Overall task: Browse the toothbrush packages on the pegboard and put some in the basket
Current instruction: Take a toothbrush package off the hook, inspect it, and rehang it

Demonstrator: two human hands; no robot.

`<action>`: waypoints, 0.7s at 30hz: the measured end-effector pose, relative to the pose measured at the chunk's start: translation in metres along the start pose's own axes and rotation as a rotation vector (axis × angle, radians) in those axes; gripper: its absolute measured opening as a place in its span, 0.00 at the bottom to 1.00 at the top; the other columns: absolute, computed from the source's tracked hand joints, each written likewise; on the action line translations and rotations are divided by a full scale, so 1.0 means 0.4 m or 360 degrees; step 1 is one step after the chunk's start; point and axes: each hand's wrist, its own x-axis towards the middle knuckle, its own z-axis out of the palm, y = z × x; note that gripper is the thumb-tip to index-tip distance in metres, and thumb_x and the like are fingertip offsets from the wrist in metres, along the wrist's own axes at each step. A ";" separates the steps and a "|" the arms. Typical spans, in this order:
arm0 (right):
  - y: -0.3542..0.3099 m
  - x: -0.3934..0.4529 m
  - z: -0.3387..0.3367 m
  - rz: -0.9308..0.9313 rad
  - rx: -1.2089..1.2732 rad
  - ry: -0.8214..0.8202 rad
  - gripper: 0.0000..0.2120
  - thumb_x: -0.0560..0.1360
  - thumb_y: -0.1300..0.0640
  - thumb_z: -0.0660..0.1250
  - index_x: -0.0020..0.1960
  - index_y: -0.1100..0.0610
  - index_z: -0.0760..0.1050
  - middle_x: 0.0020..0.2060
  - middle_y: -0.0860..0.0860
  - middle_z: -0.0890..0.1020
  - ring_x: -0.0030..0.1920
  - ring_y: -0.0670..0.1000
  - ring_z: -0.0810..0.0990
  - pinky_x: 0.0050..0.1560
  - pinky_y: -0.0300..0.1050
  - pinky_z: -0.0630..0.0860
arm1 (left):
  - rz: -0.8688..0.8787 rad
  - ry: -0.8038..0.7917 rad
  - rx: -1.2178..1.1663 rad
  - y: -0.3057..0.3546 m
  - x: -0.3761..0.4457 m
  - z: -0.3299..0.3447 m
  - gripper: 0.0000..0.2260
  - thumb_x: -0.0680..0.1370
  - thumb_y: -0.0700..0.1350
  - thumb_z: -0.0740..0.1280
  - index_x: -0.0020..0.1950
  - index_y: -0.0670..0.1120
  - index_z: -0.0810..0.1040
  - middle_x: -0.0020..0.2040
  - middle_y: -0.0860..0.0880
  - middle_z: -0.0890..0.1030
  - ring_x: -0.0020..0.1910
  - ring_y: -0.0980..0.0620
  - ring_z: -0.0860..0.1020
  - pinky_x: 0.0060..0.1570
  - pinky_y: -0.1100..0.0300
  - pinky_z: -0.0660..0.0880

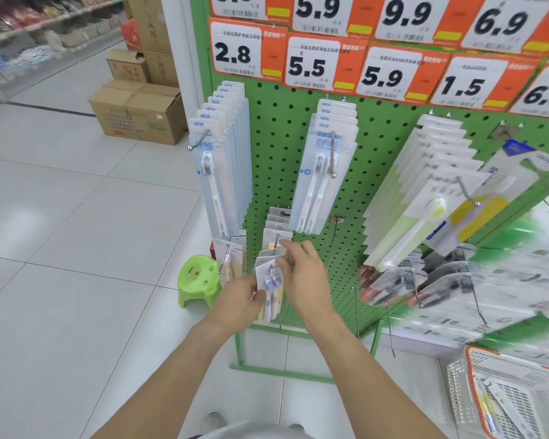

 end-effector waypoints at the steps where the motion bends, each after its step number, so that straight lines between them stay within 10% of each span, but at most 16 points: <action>1: -0.002 0.003 -0.001 0.0007 -0.0015 -0.0023 0.17 0.82 0.59 0.64 0.71 0.53 0.75 0.50 0.46 0.72 0.45 0.48 0.77 0.47 0.42 0.75 | -0.0004 0.0029 0.0085 0.011 -0.003 -0.011 0.08 0.82 0.44 0.63 0.55 0.41 0.78 0.51 0.44 0.83 0.50 0.41 0.81 0.48 0.52 0.77; 9: 0.001 0.022 -0.009 0.0107 0.0096 -0.0119 0.13 0.82 0.57 0.64 0.65 0.54 0.78 0.58 0.53 0.75 0.51 0.51 0.76 0.51 0.39 0.71 | 0.0251 0.0676 0.0156 0.127 -0.007 -0.096 0.10 0.82 0.40 0.59 0.56 0.44 0.79 0.53 0.48 0.80 0.50 0.44 0.79 0.49 0.50 0.76; 21: 0.010 0.015 -0.002 0.0041 -0.0009 0.0005 0.12 0.82 0.60 0.65 0.64 0.55 0.79 0.51 0.47 0.71 0.48 0.46 0.73 0.47 0.36 0.67 | 0.0088 0.0487 0.0265 0.181 0.173 -0.047 0.22 0.77 0.33 0.63 0.69 0.47 0.78 0.64 0.42 0.76 0.60 0.40 0.78 0.56 0.51 0.74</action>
